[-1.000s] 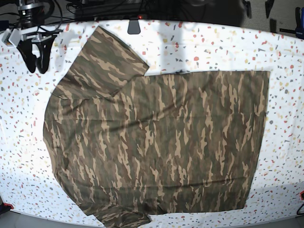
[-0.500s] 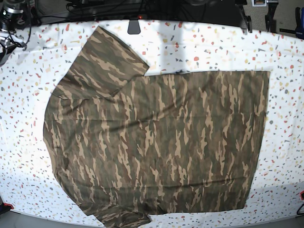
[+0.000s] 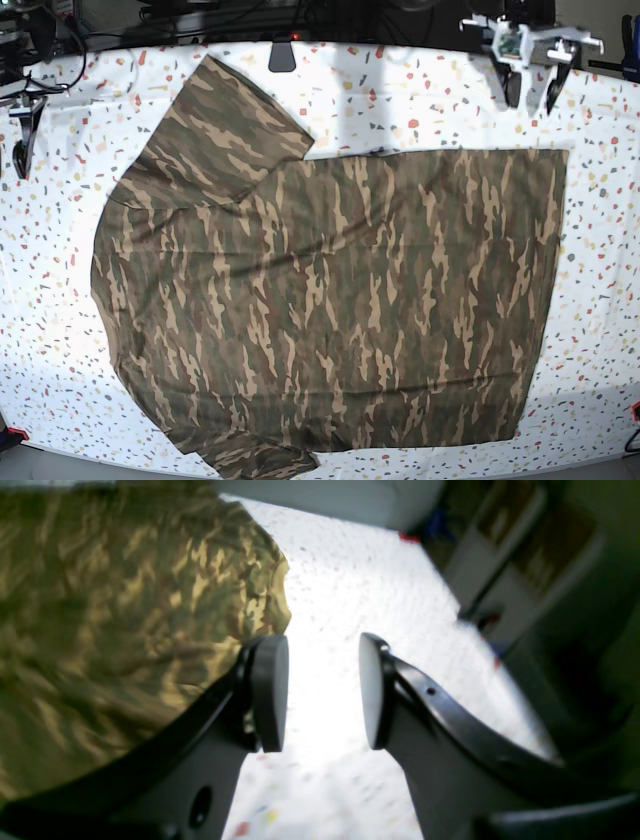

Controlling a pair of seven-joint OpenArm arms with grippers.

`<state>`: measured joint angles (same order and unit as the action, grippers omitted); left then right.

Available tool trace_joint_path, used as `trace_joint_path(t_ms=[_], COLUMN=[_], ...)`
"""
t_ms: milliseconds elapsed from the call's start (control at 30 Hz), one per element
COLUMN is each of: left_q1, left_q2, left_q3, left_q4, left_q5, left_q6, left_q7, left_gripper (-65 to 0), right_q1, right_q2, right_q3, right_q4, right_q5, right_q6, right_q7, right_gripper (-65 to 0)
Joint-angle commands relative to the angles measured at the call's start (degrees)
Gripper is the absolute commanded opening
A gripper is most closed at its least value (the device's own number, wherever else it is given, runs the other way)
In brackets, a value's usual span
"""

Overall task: Fold the T-shirt properly
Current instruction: 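Move the right gripper to the sleeve and the left gripper to the shirt's side edge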

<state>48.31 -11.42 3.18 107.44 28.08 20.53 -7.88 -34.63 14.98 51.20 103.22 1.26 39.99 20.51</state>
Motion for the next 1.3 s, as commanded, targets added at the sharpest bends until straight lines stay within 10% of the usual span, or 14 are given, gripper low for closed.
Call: trace_joint_path(t_ms=[0,400,567,700,967,1267], left_q1=[0.5,0.1,-0.1,-0.1,-0.9,-13.2], left_q2=[-0.2,-0.2,-5.6,-12.8,-24.3,-25.0], left_q3=[-0.1,-0.1,-0.1,-0.1,-0.1,-0.1], left_q4=[2.3,5.9,5.9,5.9,5.7,-3.8], left_q5=[1.5,6.2,10.4,10.3,10.5,1.2], left_q6=[0.9,6.2,-4.1,-8.4,-17.1,-24.8], left_q7=[-0.2,-4.7,-3.6,1.7,5.7,6.6], left_gripper=[-36.0,-36.0,-36.0,-36.0,-36.0,-36.0], right_q1=[-0.3,-3.2,-10.9,-16.8,-18.7,-18.7], right_q2=[2.8,18.9,22.5,26.1,24.3,17.7], right_q3=[0.5,-3.7,-7.5,-11.1,-11.8,-11.8], right_q4=[1.0,1.0,1.0,1.0,4.4,12.3], right_q5=[-1.2,-24.6,-40.2,-49.8,-46.1,-41.1], right_q6=[0.0,0.0,0.0,0.0,0.0,0.0], right_q7=[2.9,7.3,19.2,18.1,16.0,12.9], right_gripper=[-41.3,-41.3,-41.3,-41.3,-41.3,-41.3])
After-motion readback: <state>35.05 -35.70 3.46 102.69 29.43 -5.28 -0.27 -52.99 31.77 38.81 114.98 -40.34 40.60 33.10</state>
